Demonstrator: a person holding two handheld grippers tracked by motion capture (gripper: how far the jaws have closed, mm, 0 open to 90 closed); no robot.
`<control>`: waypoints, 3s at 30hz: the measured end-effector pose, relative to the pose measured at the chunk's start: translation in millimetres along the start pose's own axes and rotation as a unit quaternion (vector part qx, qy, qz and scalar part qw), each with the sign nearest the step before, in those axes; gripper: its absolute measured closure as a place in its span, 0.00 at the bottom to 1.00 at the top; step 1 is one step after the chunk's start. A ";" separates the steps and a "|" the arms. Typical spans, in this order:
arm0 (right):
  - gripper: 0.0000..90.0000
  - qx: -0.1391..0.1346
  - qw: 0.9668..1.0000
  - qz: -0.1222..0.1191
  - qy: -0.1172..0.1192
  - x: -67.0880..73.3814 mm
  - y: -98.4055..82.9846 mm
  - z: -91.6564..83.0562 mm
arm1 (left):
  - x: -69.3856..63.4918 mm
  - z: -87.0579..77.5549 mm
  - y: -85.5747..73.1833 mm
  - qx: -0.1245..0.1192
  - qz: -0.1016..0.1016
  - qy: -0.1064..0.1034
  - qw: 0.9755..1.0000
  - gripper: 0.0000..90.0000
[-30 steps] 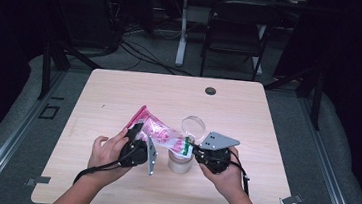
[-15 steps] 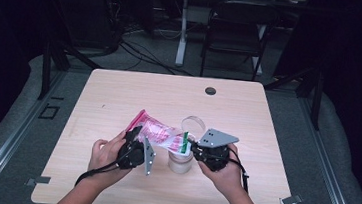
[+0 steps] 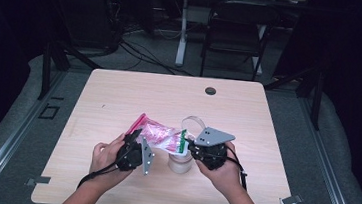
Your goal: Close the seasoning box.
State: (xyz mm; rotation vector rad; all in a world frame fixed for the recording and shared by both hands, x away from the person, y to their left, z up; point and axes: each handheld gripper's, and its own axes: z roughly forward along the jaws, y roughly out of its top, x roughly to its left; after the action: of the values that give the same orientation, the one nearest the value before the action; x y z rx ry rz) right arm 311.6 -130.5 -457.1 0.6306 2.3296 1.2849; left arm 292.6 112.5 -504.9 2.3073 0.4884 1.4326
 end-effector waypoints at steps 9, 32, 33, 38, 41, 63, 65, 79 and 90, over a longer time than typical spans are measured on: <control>1.00 0.002 1.000 -0.004 0.002 2.4 3.3 1.3 | -5.1 2.7 -3.9 -0.008 -0.022 -0.010 1.000 0.80; 1.00 0.008 1.000 -0.023 0.009 12.5 12.0 5.0 | -15.0 4.0 -15.1 -0.006 -0.071 -0.057 0.996 0.80; 1.00 0.007 1.000 -0.022 0.010 12.8 11.9 5.3 | -15.3 4.3 -15.4 -0.006 -0.071 -0.058 0.996 0.80; 1.00 0.006 1.000 -0.023 0.013 13.9 12.3 6.2 | -16.3 4.0 -17.6 -0.006 -0.082 -0.068 0.994 0.79; 1.00 0.007 1.000 -0.025 0.015 15.2 13.6 6.3 | -16.4 3.5 -19.5 -0.006 -0.087 -0.077 0.993 0.79; 1.00 0.008 0.999 -0.034 0.028 21.7 19.0 16.6 | -18.0 13.3 -30.3 -0.005 -0.147 -0.116 0.982 0.71; 1.00 0.008 0.999 -0.032 0.030 21.9 18.5 18.4 | -17.3 15.1 -32.0 -0.004 -0.160 -0.125 0.979 0.71; 1.00 0.015 0.999 -0.027 0.032 21.7 14.0 28.1 | -18.2 26.0 -41.0 -0.001 -0.226 -0.173 0.959 0.72; 1.00 0.021 0.999 -0.027 0.032 23.0 11.2 32.1 | -20.6 29.6 -42.0 0.004 -0.233 -0.188 0.954 0.82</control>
State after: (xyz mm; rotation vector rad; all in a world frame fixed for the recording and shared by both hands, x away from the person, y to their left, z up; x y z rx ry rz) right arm 312.5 -90.5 -466.3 0.5426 2.4130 1.2526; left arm 306.9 135.0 -553.3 2.1960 0.8459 0.7507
